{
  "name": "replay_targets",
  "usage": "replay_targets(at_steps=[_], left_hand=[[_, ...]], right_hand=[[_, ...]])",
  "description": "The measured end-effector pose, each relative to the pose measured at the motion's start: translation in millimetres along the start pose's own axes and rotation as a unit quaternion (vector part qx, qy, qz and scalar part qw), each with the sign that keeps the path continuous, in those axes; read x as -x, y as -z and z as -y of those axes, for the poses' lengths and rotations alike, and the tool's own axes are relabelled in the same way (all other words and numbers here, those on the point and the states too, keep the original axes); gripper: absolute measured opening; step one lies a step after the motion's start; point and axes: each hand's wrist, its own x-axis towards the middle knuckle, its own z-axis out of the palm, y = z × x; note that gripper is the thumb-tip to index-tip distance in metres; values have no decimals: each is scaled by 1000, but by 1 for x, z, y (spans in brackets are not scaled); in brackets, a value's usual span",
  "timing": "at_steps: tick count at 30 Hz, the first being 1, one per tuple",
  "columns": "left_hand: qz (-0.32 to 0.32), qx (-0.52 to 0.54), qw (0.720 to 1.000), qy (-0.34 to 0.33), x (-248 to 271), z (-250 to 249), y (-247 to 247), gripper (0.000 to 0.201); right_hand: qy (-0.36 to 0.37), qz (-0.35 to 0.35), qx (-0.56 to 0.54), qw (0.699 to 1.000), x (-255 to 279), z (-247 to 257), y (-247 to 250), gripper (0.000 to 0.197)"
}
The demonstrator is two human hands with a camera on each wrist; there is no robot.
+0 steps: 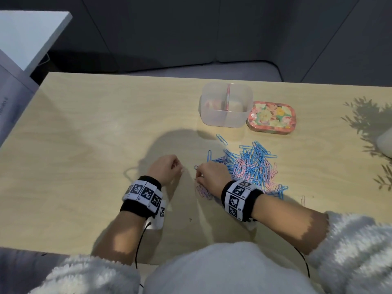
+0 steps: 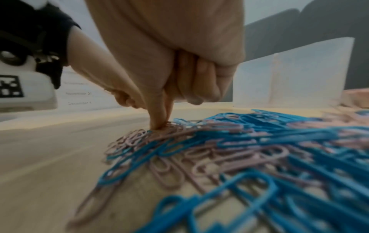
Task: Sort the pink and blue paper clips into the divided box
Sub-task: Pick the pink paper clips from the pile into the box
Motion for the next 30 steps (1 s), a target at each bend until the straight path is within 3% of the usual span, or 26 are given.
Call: replay_targets(at_steps=[8,12,15,17,20,21,24,30], left_hand=[[-20,121,987,-105,-76,-98,64,10],[-71,253,964,-47,-122,-137,82,25],[-49,401,914,44,-146,-145,77,32],[-33,448,891,69,-159,-143,71,29],[-16,405,911,68,-163,-141,67,12],[-13,389,919,60,-163,-140,66,16],[-35,365,930,22,-157,-135,65,34],[-131,345,925,-94,-114,-109,68,27]], right_hand=[[8,24,-15,1000,10,-19,3,18],[-3,-23,-110,994,15,-34,30,16],[-21,-75,-197,977,20,-46,55,10],[-31,-101,-217,970,19,-56,68,8],[-46,-142,-268,952,11,-69,88,26],[-51,-150,-289,944,7,-72,94,32],[-60,-157,-293,941,-15,-76,114,15],[-71,-221,-242,942,-83,-63,147,15]])
